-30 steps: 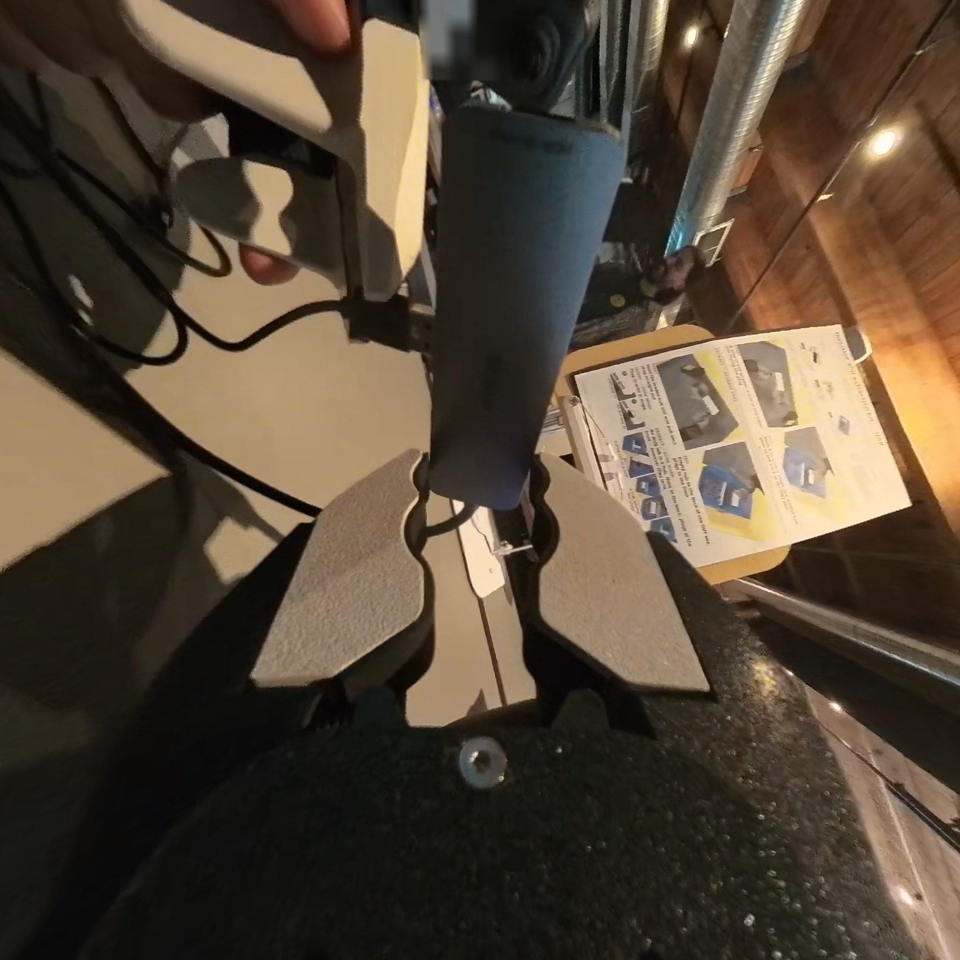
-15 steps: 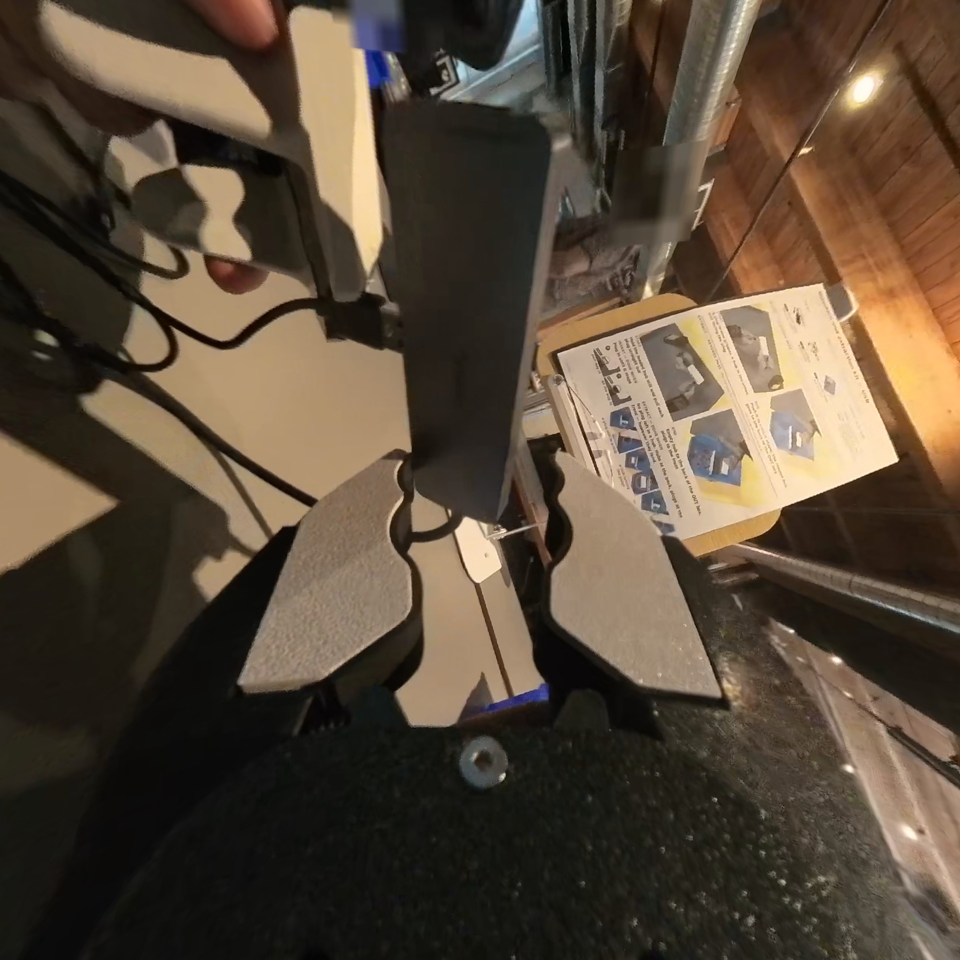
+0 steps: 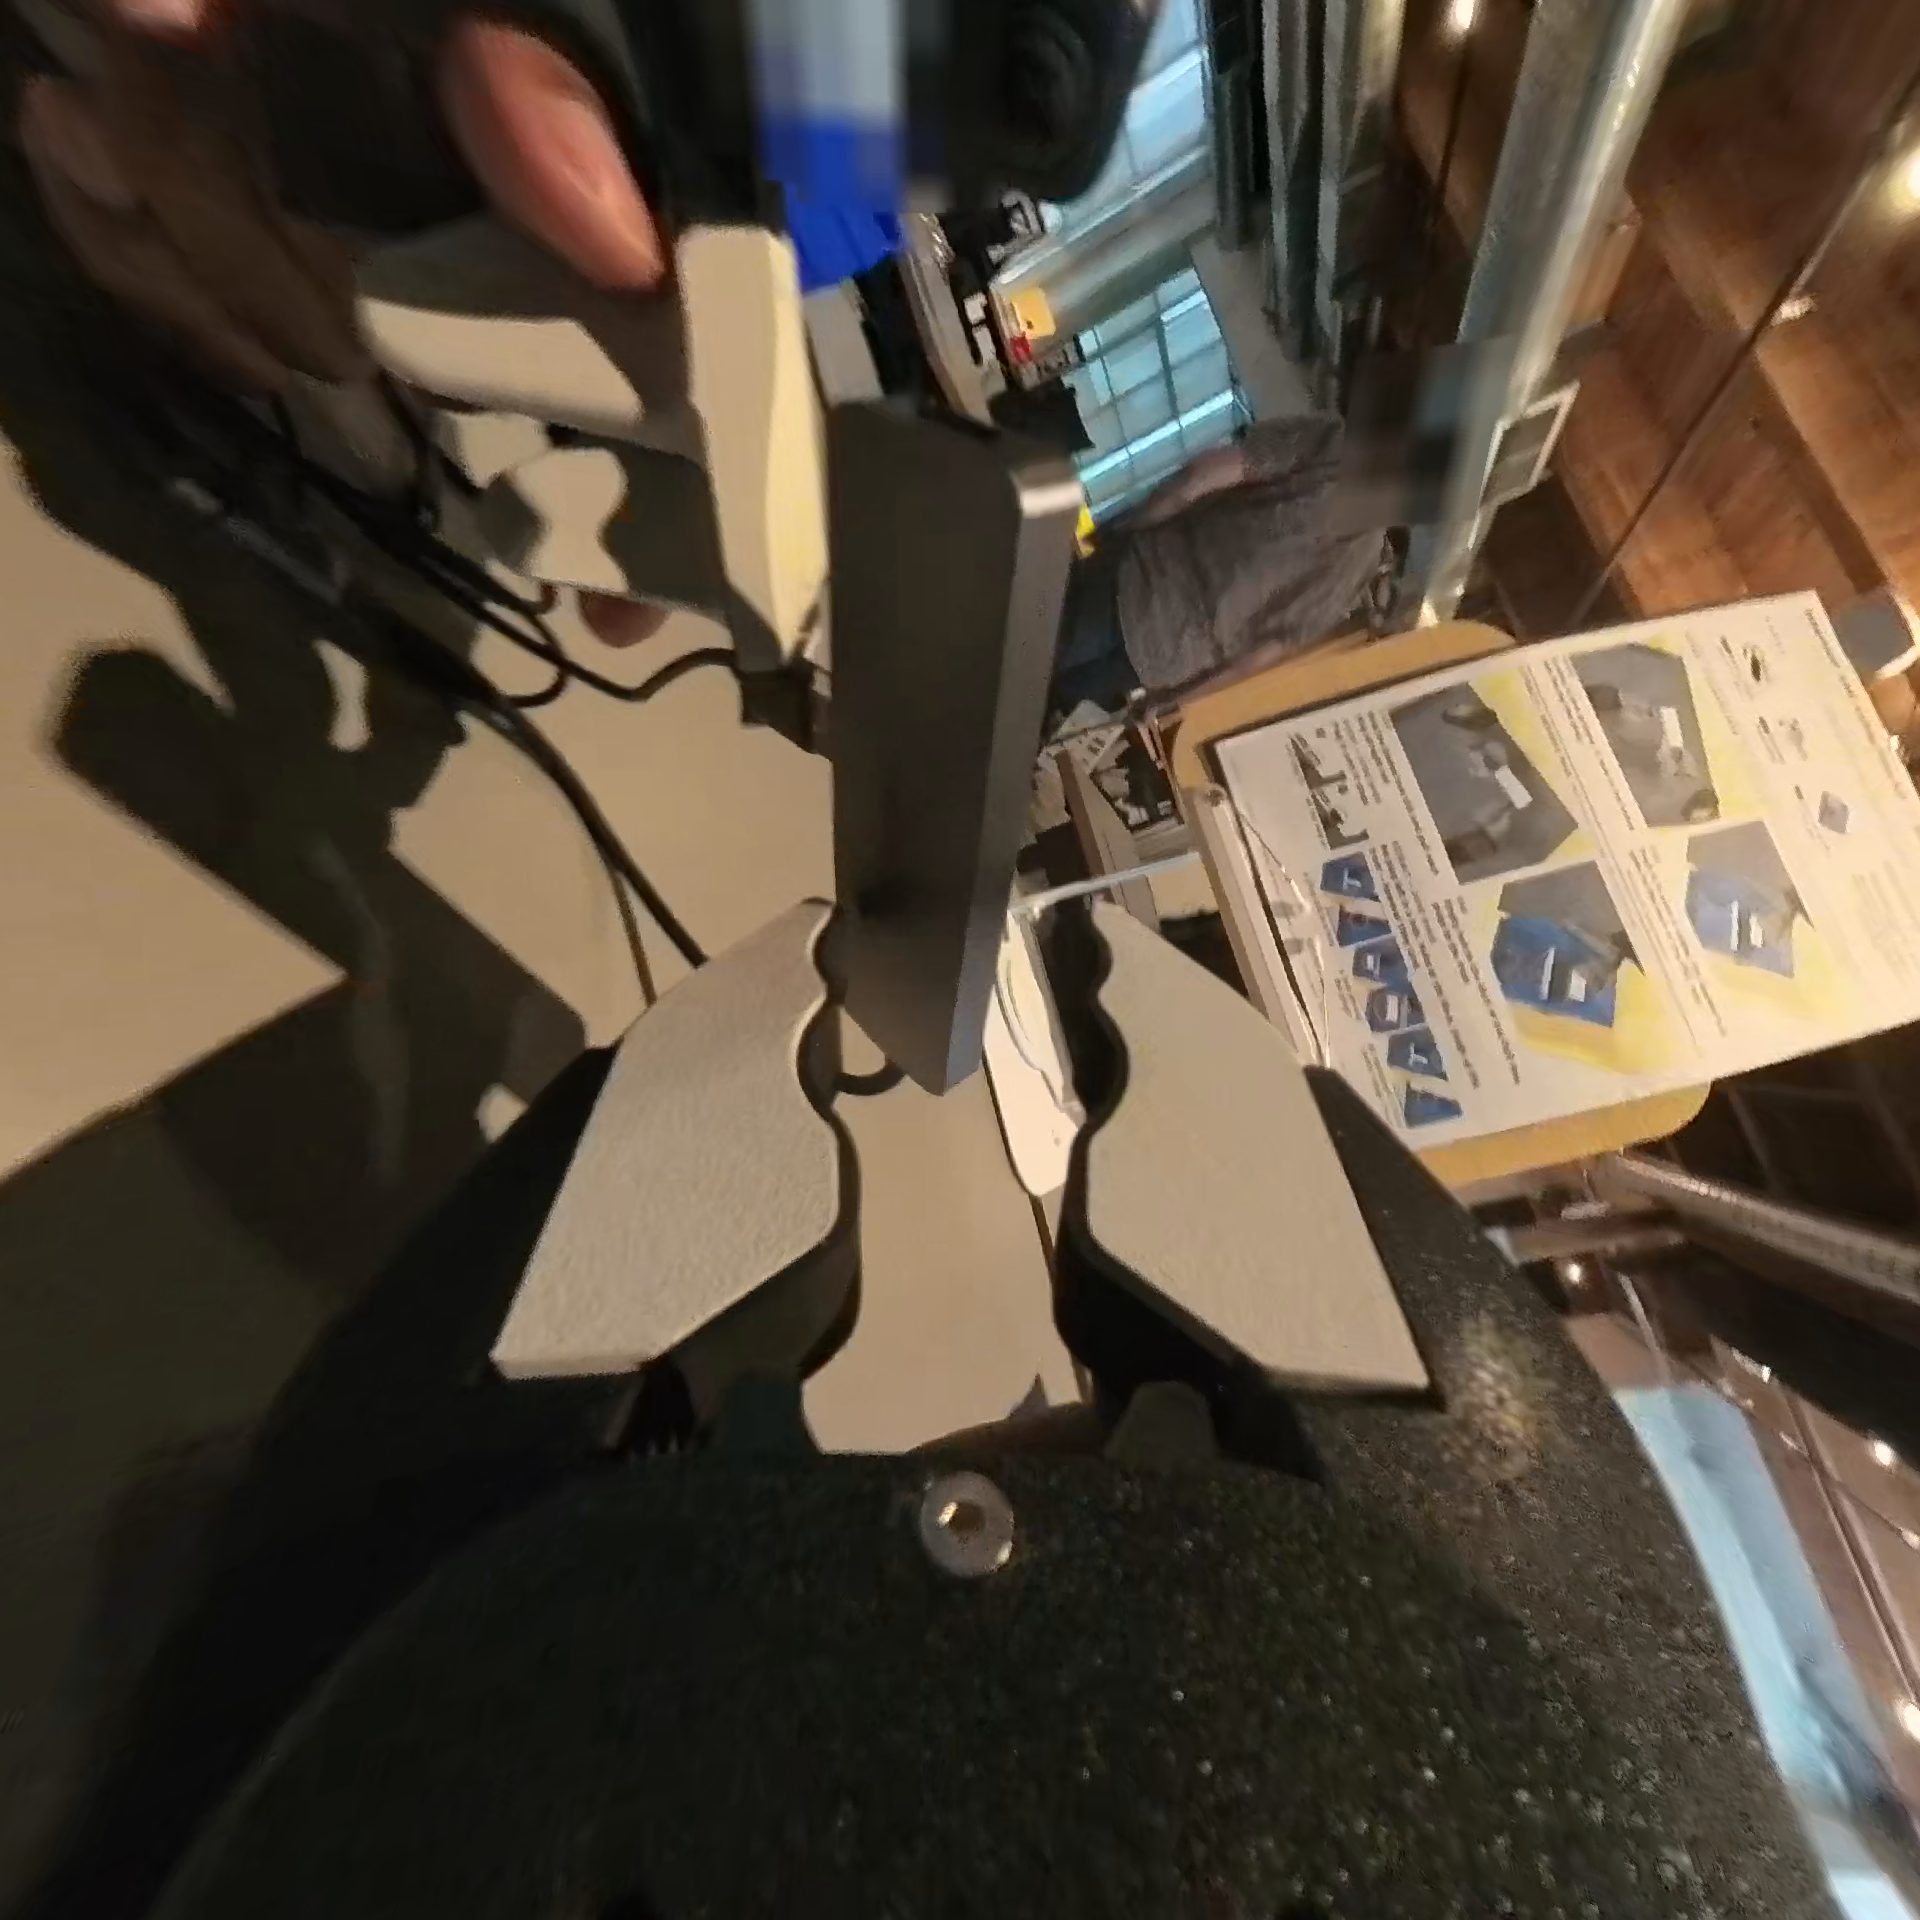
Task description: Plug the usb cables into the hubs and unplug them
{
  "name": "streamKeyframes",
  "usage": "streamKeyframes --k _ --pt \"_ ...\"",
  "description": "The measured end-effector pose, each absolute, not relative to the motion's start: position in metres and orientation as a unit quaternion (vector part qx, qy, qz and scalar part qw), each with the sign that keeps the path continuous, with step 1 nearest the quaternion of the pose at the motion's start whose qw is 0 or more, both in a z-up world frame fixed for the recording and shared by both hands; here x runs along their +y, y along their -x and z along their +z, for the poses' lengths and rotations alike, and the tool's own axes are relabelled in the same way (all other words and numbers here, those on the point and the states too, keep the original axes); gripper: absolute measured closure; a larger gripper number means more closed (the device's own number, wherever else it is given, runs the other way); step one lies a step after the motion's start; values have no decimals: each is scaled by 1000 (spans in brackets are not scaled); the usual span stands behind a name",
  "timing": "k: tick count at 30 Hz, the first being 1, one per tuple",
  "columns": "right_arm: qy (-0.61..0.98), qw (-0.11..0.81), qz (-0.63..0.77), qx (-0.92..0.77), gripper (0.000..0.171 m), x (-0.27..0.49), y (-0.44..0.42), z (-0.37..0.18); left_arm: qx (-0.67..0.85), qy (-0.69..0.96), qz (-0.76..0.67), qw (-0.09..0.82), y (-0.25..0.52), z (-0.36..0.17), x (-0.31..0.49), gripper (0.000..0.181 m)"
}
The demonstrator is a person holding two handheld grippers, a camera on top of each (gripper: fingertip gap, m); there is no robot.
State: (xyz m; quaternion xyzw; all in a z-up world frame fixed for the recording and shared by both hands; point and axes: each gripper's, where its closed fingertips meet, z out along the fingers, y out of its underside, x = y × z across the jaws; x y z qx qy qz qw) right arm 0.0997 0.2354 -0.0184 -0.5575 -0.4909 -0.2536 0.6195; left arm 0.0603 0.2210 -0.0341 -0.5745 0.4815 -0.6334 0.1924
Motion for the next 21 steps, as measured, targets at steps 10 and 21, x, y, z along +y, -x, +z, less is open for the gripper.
streamKeyframes --k 10,21 --pt "527 581 -233 -575 154 217 -81 -36 573 584 -538 203 -52 -54 219 167" --pt "515 504 -280 -634 158 214 -80 -58 641 593 -434 219 -48 -74 216 167"
